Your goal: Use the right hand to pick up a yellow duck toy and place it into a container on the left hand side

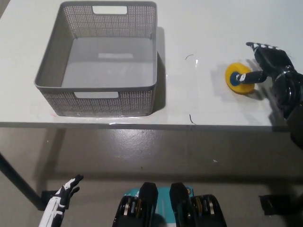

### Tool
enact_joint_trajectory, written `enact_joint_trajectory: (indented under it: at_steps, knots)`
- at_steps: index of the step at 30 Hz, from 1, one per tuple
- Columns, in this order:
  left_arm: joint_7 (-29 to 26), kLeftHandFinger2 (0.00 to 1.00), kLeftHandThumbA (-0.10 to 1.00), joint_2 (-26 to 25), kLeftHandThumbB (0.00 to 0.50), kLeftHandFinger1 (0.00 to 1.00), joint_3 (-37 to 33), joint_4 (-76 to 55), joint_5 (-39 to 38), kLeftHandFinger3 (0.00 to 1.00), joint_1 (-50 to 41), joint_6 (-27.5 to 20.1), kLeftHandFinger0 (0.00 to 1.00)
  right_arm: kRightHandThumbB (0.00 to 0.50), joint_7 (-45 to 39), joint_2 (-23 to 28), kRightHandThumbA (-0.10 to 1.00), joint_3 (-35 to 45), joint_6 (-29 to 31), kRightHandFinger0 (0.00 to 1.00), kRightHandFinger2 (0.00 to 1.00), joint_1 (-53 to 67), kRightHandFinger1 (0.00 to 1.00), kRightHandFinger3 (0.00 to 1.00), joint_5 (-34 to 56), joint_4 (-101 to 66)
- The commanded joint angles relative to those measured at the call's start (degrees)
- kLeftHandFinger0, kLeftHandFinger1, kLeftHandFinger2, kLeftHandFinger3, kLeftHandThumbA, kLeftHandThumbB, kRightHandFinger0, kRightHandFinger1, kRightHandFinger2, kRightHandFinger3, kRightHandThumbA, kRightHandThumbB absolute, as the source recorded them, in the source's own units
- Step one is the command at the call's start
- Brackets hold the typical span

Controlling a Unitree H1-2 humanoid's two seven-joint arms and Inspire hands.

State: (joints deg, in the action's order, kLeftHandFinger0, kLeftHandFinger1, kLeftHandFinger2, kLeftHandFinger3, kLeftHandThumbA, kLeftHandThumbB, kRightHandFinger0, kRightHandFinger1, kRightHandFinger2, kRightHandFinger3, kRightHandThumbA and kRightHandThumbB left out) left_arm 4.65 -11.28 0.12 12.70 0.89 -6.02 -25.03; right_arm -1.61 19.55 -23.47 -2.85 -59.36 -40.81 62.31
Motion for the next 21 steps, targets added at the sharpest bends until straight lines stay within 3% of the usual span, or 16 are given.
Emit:
enact_joint_trajectory:
  at_steps: [1, 21]
  knots:
    - [0.21, 1.00, 1.00, -0.85, 0.215, 1.00, 0.32, -0.37, 0.25, 1.00, 0.25, -1.90, 1.00, 0.500, -2.22, 0.21, 0.84, 0.19, -1.48, 1.00, 1.00, -5.59, 1.00, 1.00, 1.81, 2.31]
    - [0.42, 1.00, 1.00, -1.30, 0.254, 1.00, 0.08, -0.94, 1.25, 1.00, 1.38, -1.30, 1.00, 0.500, -3.71, -0.84, 0.89, 0.57, -0.84, 1.00, 1.00, -7.25, 1.00, 1.00, 5.09, 6.82]
